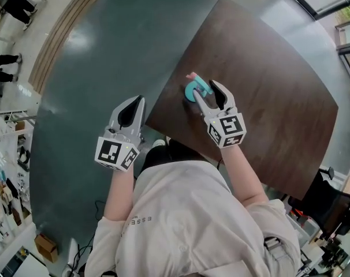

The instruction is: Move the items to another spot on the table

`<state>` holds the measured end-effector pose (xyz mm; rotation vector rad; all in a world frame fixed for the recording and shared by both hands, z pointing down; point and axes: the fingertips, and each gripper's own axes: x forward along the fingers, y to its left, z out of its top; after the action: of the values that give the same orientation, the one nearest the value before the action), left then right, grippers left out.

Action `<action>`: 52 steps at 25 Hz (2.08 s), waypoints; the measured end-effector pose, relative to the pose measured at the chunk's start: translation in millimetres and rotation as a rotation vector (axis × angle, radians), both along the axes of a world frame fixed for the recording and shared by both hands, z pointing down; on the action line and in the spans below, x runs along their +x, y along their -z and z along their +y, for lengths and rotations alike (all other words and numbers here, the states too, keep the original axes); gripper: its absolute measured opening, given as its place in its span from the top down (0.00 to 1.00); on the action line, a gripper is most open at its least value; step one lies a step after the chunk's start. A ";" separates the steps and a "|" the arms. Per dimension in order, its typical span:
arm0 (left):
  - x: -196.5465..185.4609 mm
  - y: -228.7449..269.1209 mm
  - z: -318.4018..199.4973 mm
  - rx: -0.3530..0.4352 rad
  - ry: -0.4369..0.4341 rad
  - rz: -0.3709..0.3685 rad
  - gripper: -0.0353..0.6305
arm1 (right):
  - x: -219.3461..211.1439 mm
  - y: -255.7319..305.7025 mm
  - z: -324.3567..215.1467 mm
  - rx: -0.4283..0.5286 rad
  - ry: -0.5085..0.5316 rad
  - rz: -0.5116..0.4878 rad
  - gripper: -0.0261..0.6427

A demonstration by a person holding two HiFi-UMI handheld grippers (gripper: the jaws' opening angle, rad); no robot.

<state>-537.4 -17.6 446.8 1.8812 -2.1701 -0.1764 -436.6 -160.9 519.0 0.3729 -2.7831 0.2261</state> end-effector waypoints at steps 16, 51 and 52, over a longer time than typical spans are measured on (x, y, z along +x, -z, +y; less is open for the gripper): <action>62.4 40.4 15.8 0.123 -0.423 0.023 0.92 | 135.4 66.6 66.0 0.140 -0.547 -0.060 0.97; 511.2 31.1 132.6 0.140 -0.432 -0.007 0.92 | 604.9 40.8 216.6 0.056 -0.616 -0.017 0.97; 516.0 33.2 135.6 0.142 -0.429 -0.013 0.92 | 609.8 41.9 221.1 0.058 -0.612 -0.016 0.97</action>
<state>-21.4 118.0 413.6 2.3786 -1.7449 -0.2369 173.2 60.3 477.0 1.2345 -2.6122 0.2847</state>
